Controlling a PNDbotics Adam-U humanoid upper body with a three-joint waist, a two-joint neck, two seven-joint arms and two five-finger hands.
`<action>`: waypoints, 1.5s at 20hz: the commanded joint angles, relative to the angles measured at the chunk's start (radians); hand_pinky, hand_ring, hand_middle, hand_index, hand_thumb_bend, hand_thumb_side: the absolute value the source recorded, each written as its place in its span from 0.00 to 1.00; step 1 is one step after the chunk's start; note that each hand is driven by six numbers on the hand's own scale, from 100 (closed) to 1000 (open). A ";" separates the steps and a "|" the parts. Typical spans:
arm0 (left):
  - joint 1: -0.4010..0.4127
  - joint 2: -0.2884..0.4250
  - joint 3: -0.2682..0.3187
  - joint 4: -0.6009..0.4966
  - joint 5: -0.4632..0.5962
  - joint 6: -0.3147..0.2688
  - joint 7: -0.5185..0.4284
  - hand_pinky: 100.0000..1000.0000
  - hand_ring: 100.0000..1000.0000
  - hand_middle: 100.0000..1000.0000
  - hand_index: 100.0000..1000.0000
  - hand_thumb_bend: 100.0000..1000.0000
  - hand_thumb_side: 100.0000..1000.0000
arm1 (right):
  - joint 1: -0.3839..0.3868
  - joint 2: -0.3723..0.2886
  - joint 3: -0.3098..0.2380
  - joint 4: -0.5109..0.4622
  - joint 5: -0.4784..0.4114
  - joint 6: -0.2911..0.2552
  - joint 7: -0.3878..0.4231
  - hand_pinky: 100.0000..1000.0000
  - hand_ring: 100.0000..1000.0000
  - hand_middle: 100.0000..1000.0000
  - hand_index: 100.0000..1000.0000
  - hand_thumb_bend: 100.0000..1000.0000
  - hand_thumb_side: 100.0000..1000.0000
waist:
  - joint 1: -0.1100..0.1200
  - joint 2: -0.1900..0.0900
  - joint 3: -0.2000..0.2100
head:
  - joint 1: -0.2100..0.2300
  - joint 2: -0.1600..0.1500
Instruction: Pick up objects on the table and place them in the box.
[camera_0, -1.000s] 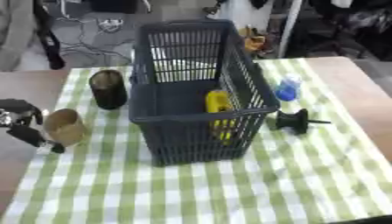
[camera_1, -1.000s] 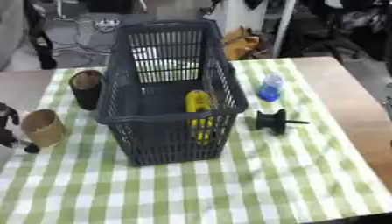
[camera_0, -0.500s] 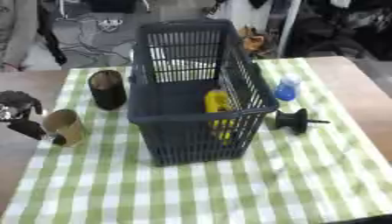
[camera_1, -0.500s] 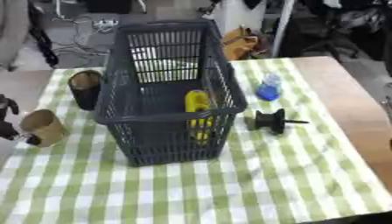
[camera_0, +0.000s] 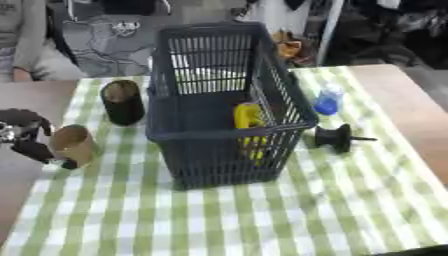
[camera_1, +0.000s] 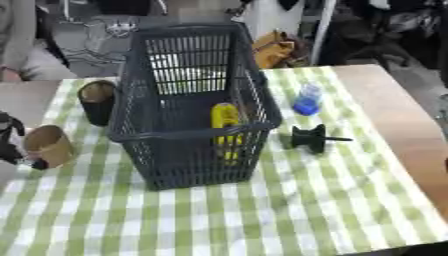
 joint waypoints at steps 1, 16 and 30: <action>-0.012 0.017 0.002 -0.007 0.021 -0.003 -0.014 0.73 0.63 0.47 0.82 1.00 0.76 | -0.011 -0.021 -0.007 -0.007 -0.004 -0.001 0.003 0.57 0.73 0.71 0.96 0.02 0.71 | -0.016 -0.006 0.000 | -0.001 0.005; -0.003 0.008 0.014 -0.004 -0.037 0.038 0.004 0.72 0.60 0.44 0.69 1.00 0.64 | -0.008 -0.020 -0.008 -0.006 -0.004 -0.001 0.004 0.57 0.73 0.71 0.96 0.02 0.71 | -0.016 -0.006 0.001 | -0.004 0.005; -0.004 -0.026 0.011 0.103 -0.065 0.088 0.181 0.70 0.56 0.42 0.48 1.00 0.56 | -0.008 -0.018 -0.007 -0.006 -0.005 -0.001 0.006 0.57 0.74 0.71 0.96 0.02 0.71 | -0.018 -0.005 -0.001 | -0.004 0.005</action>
